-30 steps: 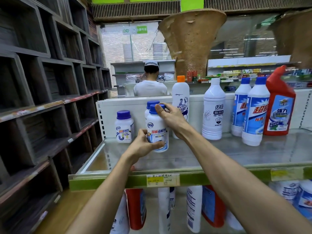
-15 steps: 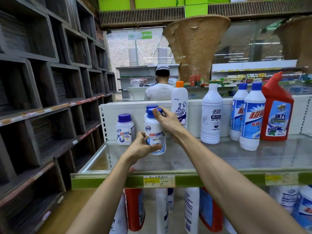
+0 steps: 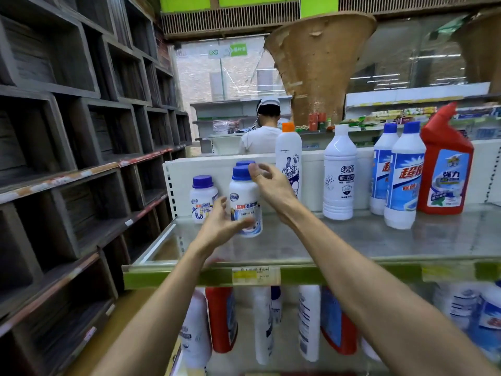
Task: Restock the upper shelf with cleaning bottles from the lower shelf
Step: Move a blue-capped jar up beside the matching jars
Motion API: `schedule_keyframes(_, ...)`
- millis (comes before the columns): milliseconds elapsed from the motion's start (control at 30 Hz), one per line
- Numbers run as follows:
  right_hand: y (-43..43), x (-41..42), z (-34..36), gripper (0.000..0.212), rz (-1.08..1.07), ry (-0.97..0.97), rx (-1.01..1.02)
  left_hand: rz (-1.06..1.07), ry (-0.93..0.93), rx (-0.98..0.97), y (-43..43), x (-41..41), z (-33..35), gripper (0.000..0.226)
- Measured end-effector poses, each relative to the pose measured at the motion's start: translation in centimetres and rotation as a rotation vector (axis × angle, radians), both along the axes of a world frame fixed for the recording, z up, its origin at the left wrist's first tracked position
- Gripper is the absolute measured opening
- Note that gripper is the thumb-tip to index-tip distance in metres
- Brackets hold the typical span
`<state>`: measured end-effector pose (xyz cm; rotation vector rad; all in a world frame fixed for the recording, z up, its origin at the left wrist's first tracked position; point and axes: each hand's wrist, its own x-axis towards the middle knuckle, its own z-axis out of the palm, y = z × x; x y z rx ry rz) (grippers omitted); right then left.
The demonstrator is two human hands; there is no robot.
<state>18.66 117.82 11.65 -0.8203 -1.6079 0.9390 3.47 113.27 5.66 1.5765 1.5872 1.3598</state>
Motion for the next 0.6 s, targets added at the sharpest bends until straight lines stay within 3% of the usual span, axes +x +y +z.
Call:
schedule_keyframes(100,-2.9,1.7,-0.3,0.042,0.054,0.166,0.022,0.143,0.002,0.212,-4.1,1.5,0.4,0.065)
schedule_keyframes(200,-6.4,4.1,-2.0,0.034,0.165,0.338,0.002,0.119,-0.205,0.418,-9.3,3.0,-1.1,0.024)
schedule_keyframes(267,-8.9,5.8,-4.0,0.032,0.253,0.467,-0.025,0.070,-0.349,0.497,-12.1,3.7,-3.6,0.009)
schedule_keyframes(367,-12.3,8.1,-8.6,0.030,0.377,0.525,-0.067,0.083,-0.437,0.465,-15.4,4.5,-8.3,0.012)
schedule_keyframes(533,-15.9,10.8,-16.5,0.040,0.346,0.522,-0.180,0.029,-0.622,0.287,-18.3,5.5,-15.2,0.038)
schedule_keyframes(600,-16.5,11.5,-18.5,0.044,0.326,0.513,-0.231,0.022,-0.703,0.232,-18.4,5.9,-16.6,0.033)
